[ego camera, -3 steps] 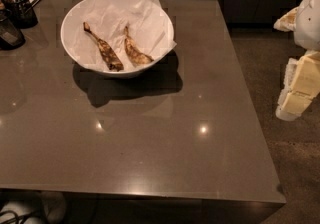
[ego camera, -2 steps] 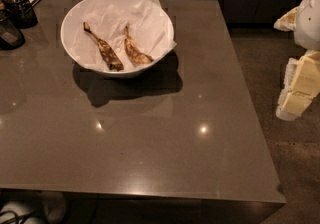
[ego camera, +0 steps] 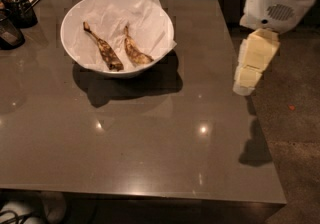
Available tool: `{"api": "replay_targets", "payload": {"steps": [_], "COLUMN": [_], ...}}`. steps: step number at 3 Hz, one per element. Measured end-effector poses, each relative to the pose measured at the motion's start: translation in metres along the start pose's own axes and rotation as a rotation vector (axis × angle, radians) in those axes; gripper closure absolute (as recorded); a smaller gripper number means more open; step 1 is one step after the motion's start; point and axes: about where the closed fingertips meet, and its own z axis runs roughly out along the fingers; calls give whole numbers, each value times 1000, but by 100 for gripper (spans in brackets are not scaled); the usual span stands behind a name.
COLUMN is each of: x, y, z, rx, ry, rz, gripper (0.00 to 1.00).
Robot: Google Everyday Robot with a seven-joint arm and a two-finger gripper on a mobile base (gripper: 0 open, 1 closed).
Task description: Pick banana from white bowl
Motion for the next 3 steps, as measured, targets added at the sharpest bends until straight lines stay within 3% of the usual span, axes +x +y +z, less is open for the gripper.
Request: {"api": "replay_targets", "payload": {"steps": [2,3], "x": [-20,-55], "y": [-10,-31], "z": [2,5], "rx": [24,23], "ry": [-53,-83], "rz": [-18,-39], "gripper": [0,0]}}
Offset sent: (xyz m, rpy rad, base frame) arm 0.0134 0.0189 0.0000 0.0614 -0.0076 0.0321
